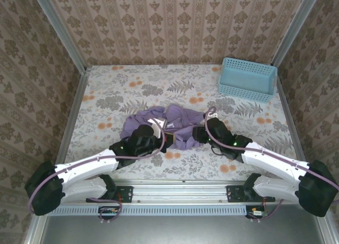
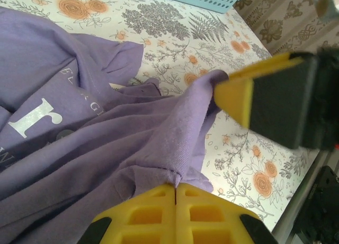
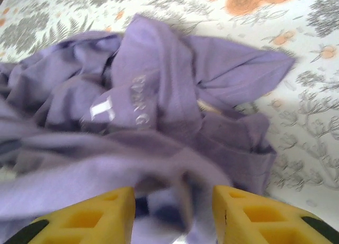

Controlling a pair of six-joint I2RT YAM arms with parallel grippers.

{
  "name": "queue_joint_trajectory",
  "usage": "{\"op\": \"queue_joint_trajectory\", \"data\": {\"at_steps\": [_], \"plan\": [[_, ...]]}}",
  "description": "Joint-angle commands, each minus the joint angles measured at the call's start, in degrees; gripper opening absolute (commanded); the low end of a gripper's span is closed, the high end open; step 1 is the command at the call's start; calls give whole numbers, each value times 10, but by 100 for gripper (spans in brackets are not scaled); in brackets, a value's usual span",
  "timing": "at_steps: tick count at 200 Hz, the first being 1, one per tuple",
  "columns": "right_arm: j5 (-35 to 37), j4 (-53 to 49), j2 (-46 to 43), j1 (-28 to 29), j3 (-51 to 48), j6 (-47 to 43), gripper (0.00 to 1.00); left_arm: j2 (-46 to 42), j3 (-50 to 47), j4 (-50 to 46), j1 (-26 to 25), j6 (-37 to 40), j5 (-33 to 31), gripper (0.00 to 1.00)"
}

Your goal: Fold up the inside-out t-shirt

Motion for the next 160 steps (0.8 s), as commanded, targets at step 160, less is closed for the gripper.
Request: {"op": "queue_joint_trajectory", "data": {"at_steps": [160], "plan": [[-98, 174, 64, 92, -17, -188, 43, 8, 12, 12, 28, -20, 41, 0]]}}
